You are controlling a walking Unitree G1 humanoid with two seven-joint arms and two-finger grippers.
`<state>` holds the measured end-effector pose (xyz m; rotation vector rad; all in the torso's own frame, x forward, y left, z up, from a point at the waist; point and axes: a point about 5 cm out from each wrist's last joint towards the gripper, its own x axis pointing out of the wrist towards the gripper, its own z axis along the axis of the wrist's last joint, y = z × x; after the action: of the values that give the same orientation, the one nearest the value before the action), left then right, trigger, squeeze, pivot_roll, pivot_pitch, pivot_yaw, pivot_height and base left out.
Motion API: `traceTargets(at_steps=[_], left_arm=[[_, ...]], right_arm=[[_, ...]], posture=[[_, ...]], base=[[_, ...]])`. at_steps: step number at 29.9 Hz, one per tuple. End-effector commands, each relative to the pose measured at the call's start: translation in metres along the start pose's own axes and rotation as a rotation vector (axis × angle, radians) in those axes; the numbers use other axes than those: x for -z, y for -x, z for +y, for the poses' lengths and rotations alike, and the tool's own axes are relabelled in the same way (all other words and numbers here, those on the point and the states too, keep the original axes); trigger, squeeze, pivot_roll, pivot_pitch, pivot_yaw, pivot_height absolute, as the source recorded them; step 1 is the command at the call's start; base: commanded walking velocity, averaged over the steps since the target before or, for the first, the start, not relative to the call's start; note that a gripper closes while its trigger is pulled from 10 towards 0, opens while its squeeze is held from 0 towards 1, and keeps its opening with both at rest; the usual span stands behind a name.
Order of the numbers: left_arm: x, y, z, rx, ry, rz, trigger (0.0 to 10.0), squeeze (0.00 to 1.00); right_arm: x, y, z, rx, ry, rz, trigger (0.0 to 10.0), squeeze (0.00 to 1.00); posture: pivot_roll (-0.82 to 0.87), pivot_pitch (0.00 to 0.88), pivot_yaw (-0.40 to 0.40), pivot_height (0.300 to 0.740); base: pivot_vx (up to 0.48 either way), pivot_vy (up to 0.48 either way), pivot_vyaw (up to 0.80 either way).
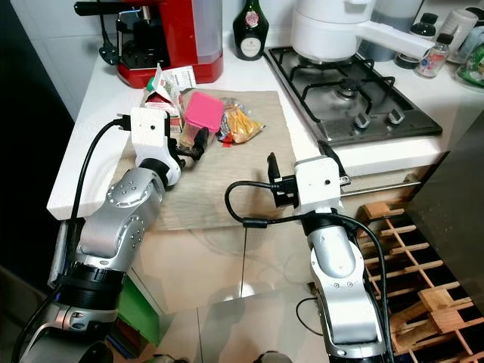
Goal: Restocking fridge
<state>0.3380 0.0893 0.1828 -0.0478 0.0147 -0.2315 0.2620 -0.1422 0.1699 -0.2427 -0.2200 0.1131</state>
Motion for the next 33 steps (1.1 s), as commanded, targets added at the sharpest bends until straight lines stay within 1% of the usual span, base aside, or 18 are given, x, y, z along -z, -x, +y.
traceTargets(at_steps=[1,3,5,6,7,8,10,12,16,17,18,19,20,23,27,32,33], left_arm=[[-0.004,0.002,0.002,-0.026,-0.05,0.006,10.0,0.0],[-0.004,0.005,0.005,-0.049,-0.081,0.006,10.0,0.0],[-0.004,0.005,0.007,-0.057,-0.092,0.005,10.0,0.0],[-0.006,0.009,0.012,-0.084,-0.133,-0.011,10.0,0.0],[-0.006,0.009,0.012,-0.084,-0.133,-0.011,10.0,0.0],[-0.008,0.012,0.018,-0.11,-0.167,-0.026,10.0,0.0],[-0.009,0.013,0.021,-0.125,-0.182,-0.029,10.0,0.0],[-0.012,0.014,0.02,-0.137,-0.189,-0.038,10.0,0.0],[-0.012,0.012,0.017,-0.161,-0.136,-0.026,10.0,0.0],[-0.013,0.01,0.013,-0.152,-0.115,-0.028,10.0,0.0],[-0.013,0.01,0.013,-0.152,-0.115,-0.028,10.0,0.0],[-0.02,0.009,0.008,-0.132,-0.114,-0.051,10.0,0.0],[-0.022,0.009,0.007,-0.126,-0.115,-0.057,10.0,0.0],[-0.022,0.009,0.003,-0.107,-0.113,-0.054,10.0,0.0],[-0.021,0.013,-0.008,-0.064,-0.114,-0.031,10.0,0.0],[-0.02,0.012,-0.01,-0.057,-0.104,-0.021,10.0,0.0],[-0.021,0.011,-0.013,-0.045,-0.089,-0.018,10.0,0.0]], right_arm=[[-0.001,0.002,0.003,-0.002,0.002,0.005,10.0,0.0],[0.0,0.002,0.004,-0.008,0.001,0.006,10.0,0.0],[0.0,0.002,0.005,-0.009,0.001,0.006,10.0,0.0],[0.002,0.0,0.006,-0.011,-0.002,0.01,10.0,0.0],[0.002,0.0,0.006,-0.011,-0.002,0.01,10.0,0.0],[0.002,-0.001,0.008,-0.021,-0.006,0.01,10.0,0.0],[0.002,-0.002,0.01,-0.031,-0.01,0.01,10.0,0.0],[0.001,-0.002,0.012,-0.052,-0.012,0.007,10.0,0.0],[0.001,-0.007,0.015,-0.082,-0.012,0.004,10.0,0.0],[0.002,-0.009,0.016,-0.088,-0.014,0.004,10.0,0.0],[0.002,-0.009,0.016,-0.088,-0.014,0.004,10.0,0.0],[0.0,-0.011,0.018,-0.096,-0.013,-0.005,10.0,0.0],[0.0,-0.012,0.018,-0.098,-0.013,-0.009,10.0,0.0],[-0.001,-0.014,0.019,-0.102,-0.011,-0.012,10.0,0.0],[0.0,-0.015,0.016,-0.098,-0.01,-0.015,10.0,0.0],[0.0,-0.016,0.017,-0.096,-0.012,-0.017,10.0,0.0],[-0.001,-0.015,0.017,-0.093,-0.014,-0.02,10.0,0.0]], posture=[[-0.12,0.066,0.061,0.74],[-0.12,0.061,0.061,0.74],[-0.12,0.06,0.061,0.74],[-0.11,0.058,0.054,0.74],[-0.11,0.058,0.054,0.74],[-0.1,0.06,0.042,0.74],[-0.09,0.06,0.031,0.74],[-0.08,0.06,0.016,0.74],[-0.07,0.064,-0.009,0.74],[-0.06,0.065,-0.012,0.74],[-0.06,0.065,-0.012,0.74],[-0.06,0.067,-0.014,0.74],[-0.06,0.067,-0.014,0.74],[-0.06,0.065,-0.015,0.74],[-0.06,0.06,-0.012,0.74],[-0.07,0.054,-0.007,0.74],[-0.07,0.051,-0.002,0.74]], base=[[0.0,0.0,0.0],[0.0,0.0,0.0],[0.0,0.0,0.0],[0.0,0.0,0.0],[0.0,0.0,0.0],[0.0,0.0,0.0],[0.0,0.0,0.0],[0.0,0.0,0.0],[0.0,0.0,0.0],[0.0,0.0,0.0],[0.0,0.0,0.0],[0.0,0.0,0.0],[0.0,0.0,0.0],[0.0,0.0,0.0],[0.0,0.0,0.0],[0.0,0.0,0.0],[0.0,0.0,0.0]])
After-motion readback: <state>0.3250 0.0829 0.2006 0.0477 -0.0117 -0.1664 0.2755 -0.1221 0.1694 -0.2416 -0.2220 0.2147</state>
